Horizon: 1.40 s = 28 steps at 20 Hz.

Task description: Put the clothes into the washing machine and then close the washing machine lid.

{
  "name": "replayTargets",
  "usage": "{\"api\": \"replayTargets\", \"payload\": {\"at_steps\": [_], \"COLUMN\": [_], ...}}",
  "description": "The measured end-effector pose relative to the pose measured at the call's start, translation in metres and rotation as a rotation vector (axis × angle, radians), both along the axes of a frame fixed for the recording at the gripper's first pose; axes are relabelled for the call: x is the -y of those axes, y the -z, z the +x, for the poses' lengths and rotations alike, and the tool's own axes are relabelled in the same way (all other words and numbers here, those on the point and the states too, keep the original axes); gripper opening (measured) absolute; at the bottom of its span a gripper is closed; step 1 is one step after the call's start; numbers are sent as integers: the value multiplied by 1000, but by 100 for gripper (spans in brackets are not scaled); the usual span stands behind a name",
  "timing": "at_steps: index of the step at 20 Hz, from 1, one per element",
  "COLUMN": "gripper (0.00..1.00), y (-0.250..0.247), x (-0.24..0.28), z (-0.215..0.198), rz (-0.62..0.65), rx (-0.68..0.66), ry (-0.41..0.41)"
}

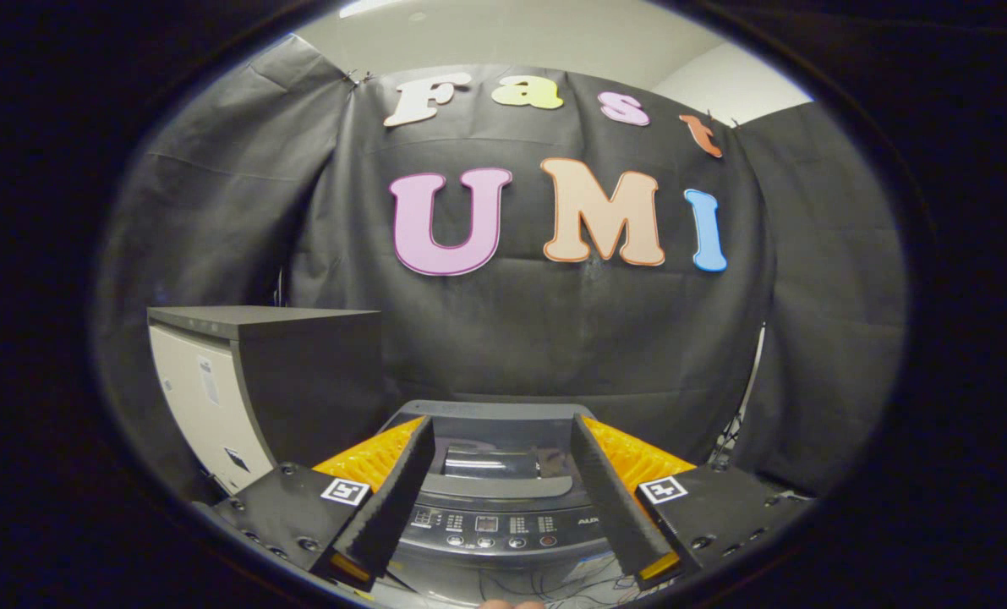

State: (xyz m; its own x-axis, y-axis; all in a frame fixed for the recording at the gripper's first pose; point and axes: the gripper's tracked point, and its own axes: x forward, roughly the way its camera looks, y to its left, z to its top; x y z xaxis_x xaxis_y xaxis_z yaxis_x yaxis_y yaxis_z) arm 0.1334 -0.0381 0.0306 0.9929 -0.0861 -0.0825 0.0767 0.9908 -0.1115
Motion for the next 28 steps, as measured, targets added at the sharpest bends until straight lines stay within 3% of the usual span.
{"api": "replayTargets", "payload": {"at_steps": [10, 21, 28], "gripper": [100, 100, 99], "y": [27, 67, 78], "x": [19, 54, 45], "z": [-26, -58, -61], "rz": [30, 48, 68], "rx": [-10, -13, -38], "ry": [-4, 60, 53]}}
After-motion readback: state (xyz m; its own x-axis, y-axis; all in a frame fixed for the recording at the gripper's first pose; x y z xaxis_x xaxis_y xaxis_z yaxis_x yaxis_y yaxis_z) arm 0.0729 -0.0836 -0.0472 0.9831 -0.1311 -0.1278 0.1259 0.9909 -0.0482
